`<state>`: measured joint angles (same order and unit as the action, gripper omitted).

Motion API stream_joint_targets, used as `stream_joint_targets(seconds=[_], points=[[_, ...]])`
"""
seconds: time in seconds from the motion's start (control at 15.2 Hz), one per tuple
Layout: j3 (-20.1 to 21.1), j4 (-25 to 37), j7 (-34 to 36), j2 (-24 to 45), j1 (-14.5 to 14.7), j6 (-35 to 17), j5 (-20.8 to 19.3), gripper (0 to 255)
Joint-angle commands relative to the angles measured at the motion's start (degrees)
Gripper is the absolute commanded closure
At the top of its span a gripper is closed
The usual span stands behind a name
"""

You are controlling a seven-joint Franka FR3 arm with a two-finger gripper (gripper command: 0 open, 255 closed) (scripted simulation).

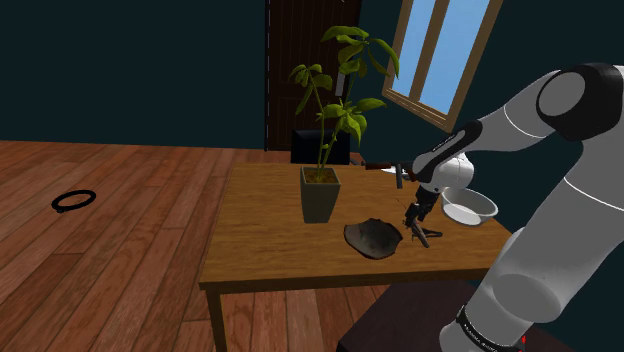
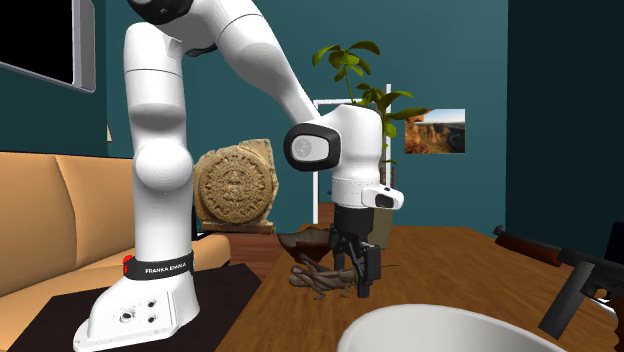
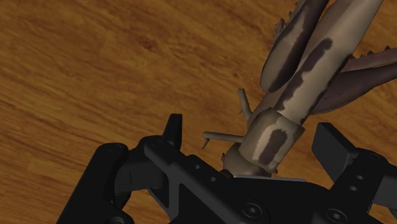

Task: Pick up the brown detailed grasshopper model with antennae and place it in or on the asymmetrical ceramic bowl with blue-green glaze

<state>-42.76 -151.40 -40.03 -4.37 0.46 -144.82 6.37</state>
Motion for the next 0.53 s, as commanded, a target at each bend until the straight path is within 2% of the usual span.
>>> stream_joint_targets(seconds=[0.0, 0.07, 0.46], points=[[0.0, 0.0, 0.0, 0.0, 0.0, 0.0, 0.0, 0], [0.0, 0.0, 0.0, 0.0, 0.0, 0.0, 0.0, 255], [0.0, 0.0, 0.0, 0.0, 0.0, 0.0, 0.0, 255]])
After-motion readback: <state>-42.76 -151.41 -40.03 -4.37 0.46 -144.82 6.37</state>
